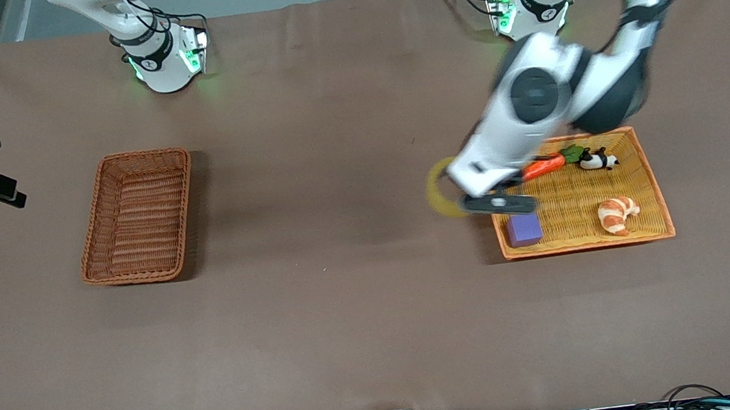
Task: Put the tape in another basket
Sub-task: 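Lift the tape roll with the left gripper toward the right gripper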
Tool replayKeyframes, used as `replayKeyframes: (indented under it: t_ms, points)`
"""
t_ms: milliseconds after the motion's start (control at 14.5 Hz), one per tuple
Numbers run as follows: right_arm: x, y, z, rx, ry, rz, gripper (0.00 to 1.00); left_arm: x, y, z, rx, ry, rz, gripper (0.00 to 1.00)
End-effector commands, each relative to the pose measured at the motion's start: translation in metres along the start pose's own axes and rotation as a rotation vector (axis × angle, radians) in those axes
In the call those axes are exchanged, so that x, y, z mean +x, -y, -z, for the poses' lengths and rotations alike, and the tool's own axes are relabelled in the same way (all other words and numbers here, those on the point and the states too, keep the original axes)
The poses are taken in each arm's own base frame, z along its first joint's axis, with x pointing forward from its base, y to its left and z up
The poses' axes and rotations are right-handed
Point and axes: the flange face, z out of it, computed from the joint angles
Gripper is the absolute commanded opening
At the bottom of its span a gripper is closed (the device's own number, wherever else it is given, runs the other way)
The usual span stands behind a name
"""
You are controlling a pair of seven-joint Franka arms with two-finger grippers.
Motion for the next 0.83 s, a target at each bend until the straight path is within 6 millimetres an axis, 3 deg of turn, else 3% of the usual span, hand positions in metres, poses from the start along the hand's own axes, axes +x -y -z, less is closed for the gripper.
replayKeyframes:
  t_ms: [0, 69, 206, 413, 619, 757]
  points:
    - [-0.004, -0.001, 0.002, 0.012, 0.003, -0.006, 1.0, 0.013, -0.101, -0.054, -0.001, 0.006, -0.015, 0.01]
    - [-0.004, -0.001, 0.002, 0.012, 0.003, -0.006, 1.0, 0.004, -0.135, -0.069, 0.004, 0.007, -0.039, 0.01]
    - [-0.004, -0.001, 0.001, 0.012, 0.003, -0.006, 1.0, -0.007, -0.171, -0.096, 0.022, 0.013, -0.041, 0.01]
    - [-0.001, -0.001, -0.001, 0.012, -0.002, -0.006, 1.0, -0.023, -0.22, -0.122, -0.008, 0.023, -0.084, 0.02]
    - [0.001, -0.001, -0.002, 0.012, -0.008, -0.007, 1.0, -0.029, -0.244, -0.149, -0.082, 0.027, -0.087, 0.03]
    - [0.004, 0.001, -0.006, 0.01, -0.008, -0.002, 1.0, -0.035, -0.255, -0.157, -0.098, 0.017, -0.097, 0.04]
